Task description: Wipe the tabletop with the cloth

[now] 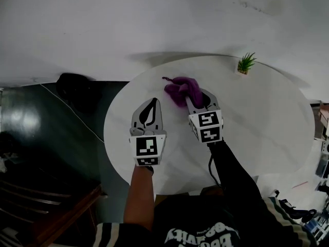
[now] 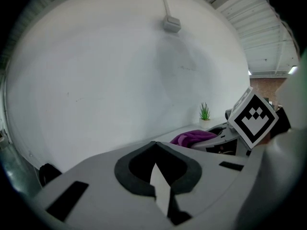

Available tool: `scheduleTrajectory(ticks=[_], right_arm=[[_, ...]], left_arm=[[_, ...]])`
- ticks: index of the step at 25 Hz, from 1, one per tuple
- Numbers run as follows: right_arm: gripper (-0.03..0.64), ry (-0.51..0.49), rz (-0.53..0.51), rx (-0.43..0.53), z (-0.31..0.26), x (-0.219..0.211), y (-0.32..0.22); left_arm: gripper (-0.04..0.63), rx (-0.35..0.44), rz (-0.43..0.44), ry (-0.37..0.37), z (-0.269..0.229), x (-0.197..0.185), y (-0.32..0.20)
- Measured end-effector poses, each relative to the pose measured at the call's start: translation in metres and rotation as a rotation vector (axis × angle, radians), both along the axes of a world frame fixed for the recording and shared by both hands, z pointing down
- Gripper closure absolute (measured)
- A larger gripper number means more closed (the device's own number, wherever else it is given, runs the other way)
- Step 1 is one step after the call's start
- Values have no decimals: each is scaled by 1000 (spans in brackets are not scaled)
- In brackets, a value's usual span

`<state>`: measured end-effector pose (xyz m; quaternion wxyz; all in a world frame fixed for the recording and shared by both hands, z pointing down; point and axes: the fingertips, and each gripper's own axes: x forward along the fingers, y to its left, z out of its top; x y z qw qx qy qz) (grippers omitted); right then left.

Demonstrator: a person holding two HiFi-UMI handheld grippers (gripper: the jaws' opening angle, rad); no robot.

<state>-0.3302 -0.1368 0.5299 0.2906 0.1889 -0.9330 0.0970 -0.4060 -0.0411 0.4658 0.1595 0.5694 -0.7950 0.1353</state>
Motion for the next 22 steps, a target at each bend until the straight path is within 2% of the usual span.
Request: scheduleTrajectory(ticks=[9,19,22], right_arm=[[479,6,115,29,-7,96,-80],[479,2,229,2,-5,228,-164],[479,8,263,13,-7,269,-193]], left_arm=[[595,7,69,-14,-5,78,-73],[595,5,158,-15,-8,193,-166],[595,9,188,8,-6,229,-194]])
